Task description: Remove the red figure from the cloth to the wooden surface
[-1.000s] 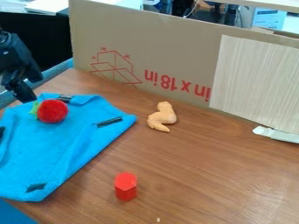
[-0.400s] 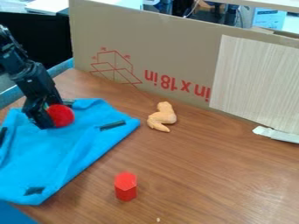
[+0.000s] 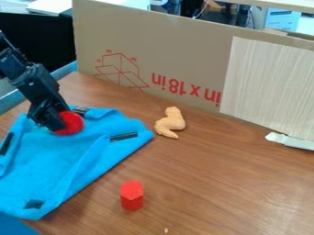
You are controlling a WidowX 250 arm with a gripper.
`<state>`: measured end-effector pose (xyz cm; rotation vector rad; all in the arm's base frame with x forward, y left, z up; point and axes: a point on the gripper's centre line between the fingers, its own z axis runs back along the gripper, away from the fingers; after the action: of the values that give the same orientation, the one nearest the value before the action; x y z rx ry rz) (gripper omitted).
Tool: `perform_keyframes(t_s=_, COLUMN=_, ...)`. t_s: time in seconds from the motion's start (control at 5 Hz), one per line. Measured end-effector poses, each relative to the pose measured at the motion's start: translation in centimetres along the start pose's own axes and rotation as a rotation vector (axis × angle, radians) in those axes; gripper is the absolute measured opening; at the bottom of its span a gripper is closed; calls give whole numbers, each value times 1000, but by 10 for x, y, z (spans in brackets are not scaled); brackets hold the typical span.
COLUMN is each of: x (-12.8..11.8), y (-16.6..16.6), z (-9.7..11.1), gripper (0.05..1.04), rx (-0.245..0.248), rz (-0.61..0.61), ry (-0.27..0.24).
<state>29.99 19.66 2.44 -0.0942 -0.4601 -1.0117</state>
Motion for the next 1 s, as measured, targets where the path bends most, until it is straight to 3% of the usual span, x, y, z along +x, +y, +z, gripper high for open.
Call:
perform_keyframes(t_s=0.2, x=3, y=-6, z=3, gripper=414, rx=-30, rz=13, ry=-40)
perform_keyframes(t_s=0.4, x=19, y=-2, z=25, gripper=404, rx=-2, rz=29, ry=-85)
perform_keyframes(t_s=0.6, x=48, y=-9, z=36, gripper=404, rx=73, rz=10, ry=-110)
perform_keyframes(t_s=0.8, x=84, y=-28, z=28, gripper=404, rx=68, rz=-27, ry=-137)
perform_keyframes(t_s=1.0, x=113, y=-56, z=3, gripper=404, rx=22, rz=-36, ry=-180)
